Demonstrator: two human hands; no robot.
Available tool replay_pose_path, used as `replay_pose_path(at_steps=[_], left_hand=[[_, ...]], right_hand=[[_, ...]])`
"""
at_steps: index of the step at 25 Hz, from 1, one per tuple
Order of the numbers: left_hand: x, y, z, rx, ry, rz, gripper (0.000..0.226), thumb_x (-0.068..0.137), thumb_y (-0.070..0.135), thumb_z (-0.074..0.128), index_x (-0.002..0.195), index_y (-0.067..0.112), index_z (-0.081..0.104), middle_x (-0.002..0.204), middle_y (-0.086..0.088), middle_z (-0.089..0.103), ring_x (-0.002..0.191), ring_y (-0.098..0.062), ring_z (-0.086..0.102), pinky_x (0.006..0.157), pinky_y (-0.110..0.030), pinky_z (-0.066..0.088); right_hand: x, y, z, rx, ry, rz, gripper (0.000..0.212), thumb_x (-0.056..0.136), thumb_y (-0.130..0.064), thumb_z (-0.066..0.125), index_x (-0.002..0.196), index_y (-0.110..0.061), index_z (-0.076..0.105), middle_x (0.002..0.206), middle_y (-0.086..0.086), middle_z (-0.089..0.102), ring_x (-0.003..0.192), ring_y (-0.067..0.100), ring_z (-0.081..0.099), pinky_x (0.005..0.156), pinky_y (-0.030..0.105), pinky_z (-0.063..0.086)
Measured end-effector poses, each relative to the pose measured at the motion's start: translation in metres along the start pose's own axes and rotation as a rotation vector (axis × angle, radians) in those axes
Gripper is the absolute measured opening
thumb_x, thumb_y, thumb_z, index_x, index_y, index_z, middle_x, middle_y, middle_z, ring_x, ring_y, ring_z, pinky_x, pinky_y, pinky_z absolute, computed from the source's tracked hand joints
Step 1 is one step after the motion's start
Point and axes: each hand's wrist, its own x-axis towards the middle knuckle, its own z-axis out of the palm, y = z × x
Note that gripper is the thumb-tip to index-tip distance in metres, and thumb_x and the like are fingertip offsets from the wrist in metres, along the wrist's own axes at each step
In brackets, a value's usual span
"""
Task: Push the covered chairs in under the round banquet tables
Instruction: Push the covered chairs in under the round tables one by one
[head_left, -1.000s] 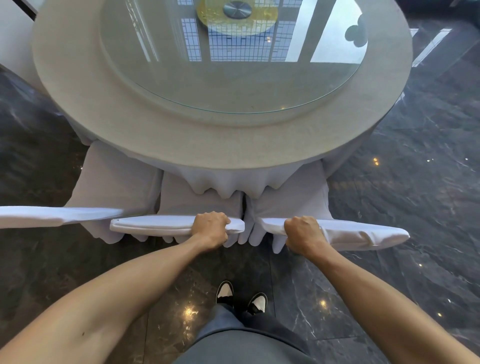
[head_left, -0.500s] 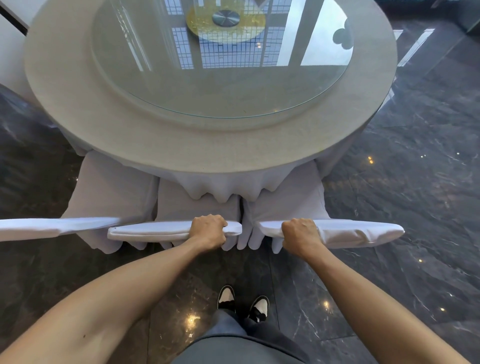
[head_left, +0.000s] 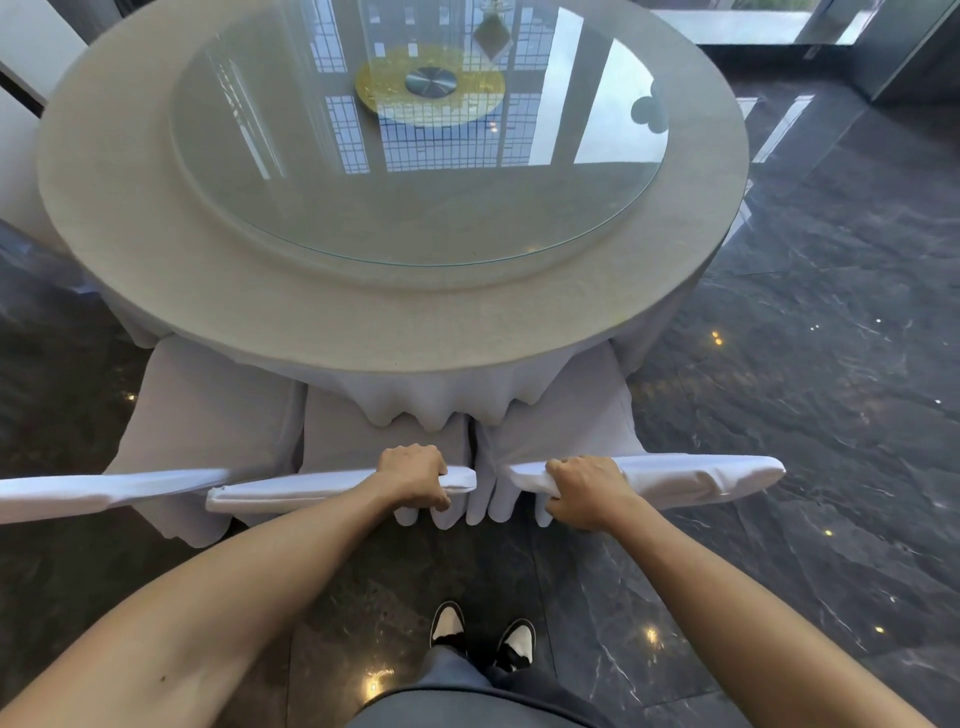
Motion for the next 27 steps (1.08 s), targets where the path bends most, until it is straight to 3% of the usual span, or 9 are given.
replay_pose_path(at_steps=[4,11,18,22,27], left_hand=[[0.002,-0.004,-0.004,-0.020,-0.045,0.037,0.050,0.065,0.054,0.067,0.107,0.028,0.072,0.096,0.005,0.072,0.089,-0.021,0.065,0.076,-0.032,0.049],[-0.006,-0.014,-0.008,-0.032,-0.043,0.100,0.036,0.073,0.062,0.061,0.089,0.031,0.068,0.079,0.007,0.064,0.080,-0.020,0.060,0.065,-0.032,0.038],[-0.010,-0.011,0.002,-0.146,-0.011,0.040,0.040,0.074,0.061,0.061,0.100,0.033,0.072,0.089,0.008,0.071,0.085,-0.018,0.063,0.071,-0.032,0.046],[-0.012,-0.005,0.001,-0.182,-0.021,-0.006,0.035,0.074,0.056,0.063,0.090,0.026,0.070,0.085,0.005,0.070,0.083,-0.020,0.062,0.067,-0.031,0.043],[-0.018,0.000,0.003,-0.209,-0.013,-0.032,0.037,0.079,0.052,0.063,0.104,0.025,0.070,0.104,0.002,0.071,0.096,-0.022,0.063,0.080,-0.036,0.049]], right_hand=[[0.000,-0.001,-0.007,0.026,-0.069,0.018,0.032,0.081,-0.041,0.052,0.101,-0.016,0.055,0.104,0.006,0.066,0.093,0.029,0.060,0.073,0.038,0.043],[0.007,-0.003,-0.015,0.100,-0.141,0.094,0.046,0.095,-0.052,0.037,0.108,-0.018,0.063,0.109,0.006,0.067,0.100,0.029,0.061,0.075,0.037,0.042],[0.012,-0.001,-0.012,0.073,-0.151,0.057,0.037,0.096,-0.043,0.033,0.093,-0.016,0.058,0.102,0.009,0.067,0.084,0.028,0.058,0.074,0.038,0.046],[0.019,0.008,-0.015,0.088,-0.191,0.007,0.042,0.094,-0.045,0.034,0.099,-0.015,0.064,0.098,0.007,0.067,0.086,0.028,0.061,0.071,0.037,0.046],[0.022,0.014,-0.019,0.100,-0.223,-0.045,0.048,0.092,-0.052,0.036,0.105,-0.017,0.067,0.103,0.007,0.067,0.090,0.028,0.062,0.074,0.037,0.047]])
